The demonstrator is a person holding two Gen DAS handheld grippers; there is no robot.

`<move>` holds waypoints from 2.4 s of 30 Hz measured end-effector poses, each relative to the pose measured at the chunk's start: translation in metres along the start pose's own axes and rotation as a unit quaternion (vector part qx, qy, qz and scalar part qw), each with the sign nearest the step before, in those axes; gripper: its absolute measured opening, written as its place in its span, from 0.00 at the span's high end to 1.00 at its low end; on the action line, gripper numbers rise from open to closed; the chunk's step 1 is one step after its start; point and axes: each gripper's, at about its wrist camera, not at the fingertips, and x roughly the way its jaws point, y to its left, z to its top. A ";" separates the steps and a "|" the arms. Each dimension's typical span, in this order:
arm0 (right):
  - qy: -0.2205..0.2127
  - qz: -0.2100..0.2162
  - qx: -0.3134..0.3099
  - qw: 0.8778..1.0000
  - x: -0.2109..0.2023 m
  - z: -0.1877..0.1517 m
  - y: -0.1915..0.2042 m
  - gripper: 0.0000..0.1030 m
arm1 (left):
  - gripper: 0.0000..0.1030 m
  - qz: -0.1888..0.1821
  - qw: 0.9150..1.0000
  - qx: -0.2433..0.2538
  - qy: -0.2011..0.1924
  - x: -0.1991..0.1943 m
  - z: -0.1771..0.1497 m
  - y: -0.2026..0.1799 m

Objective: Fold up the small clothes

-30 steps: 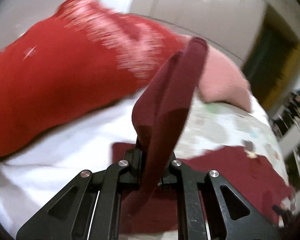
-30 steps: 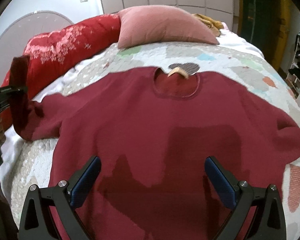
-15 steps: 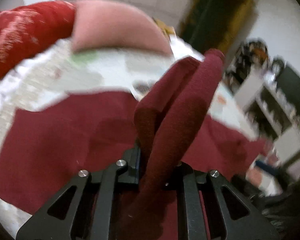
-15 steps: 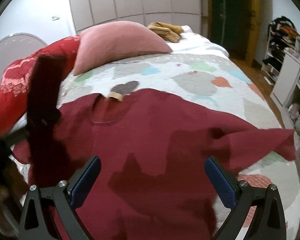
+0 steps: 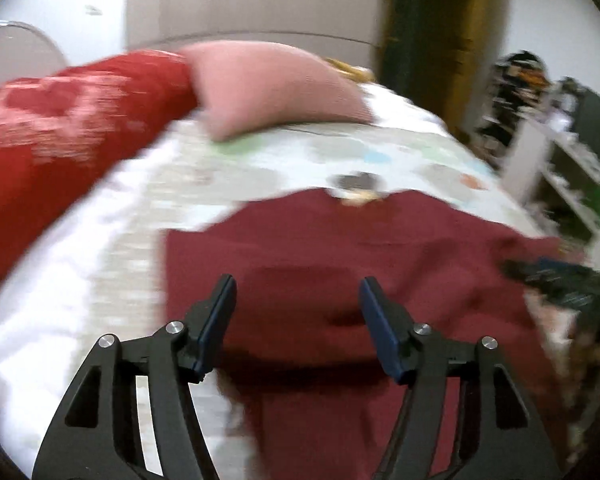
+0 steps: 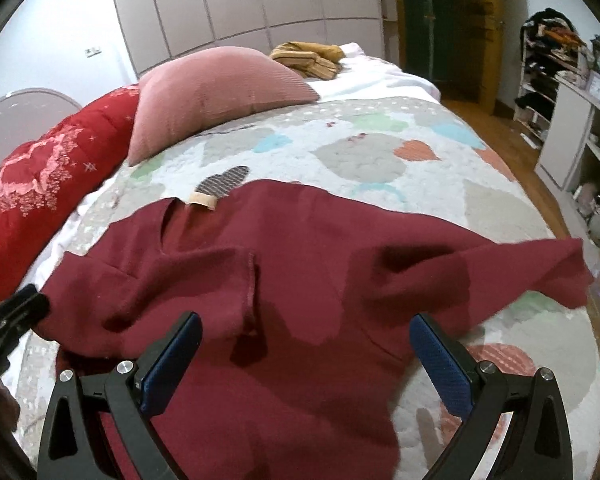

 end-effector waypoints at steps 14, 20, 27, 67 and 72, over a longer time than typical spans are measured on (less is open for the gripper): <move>0.039 0.042 -0.065 0.996 0.082 0.023 0.036 0.74 | 0.38 0.027 0.997 -0.037 0.066 0.039 -0.037 0.037; -0.033 0.039 -0.052 0.997 0.034 0.051 0.022 0.93 | 0.38 0.016 0.998 -0.046 0.027 0.025 -0.022 0.031; -0.036 -0.071 -0.040 0.996 0.049 0.074 -0.004 0.93 | 0.38 0.020 0.997 -0.020 0.067 0.051 -0.024 0.013; 0.020 0.011 0.021 1.000 0.032 0.017 -0.053 0.62 | 0.33 0.024 0.997 -0.028 0.074 0.052 -0.016 -0.018; -0.005 -0.064 0.084 0.994 -0.007 0.018 -0.125 0.59 | 0.33 0.006 0.998 -0.024 0.061 0.043 -0.009 -0.032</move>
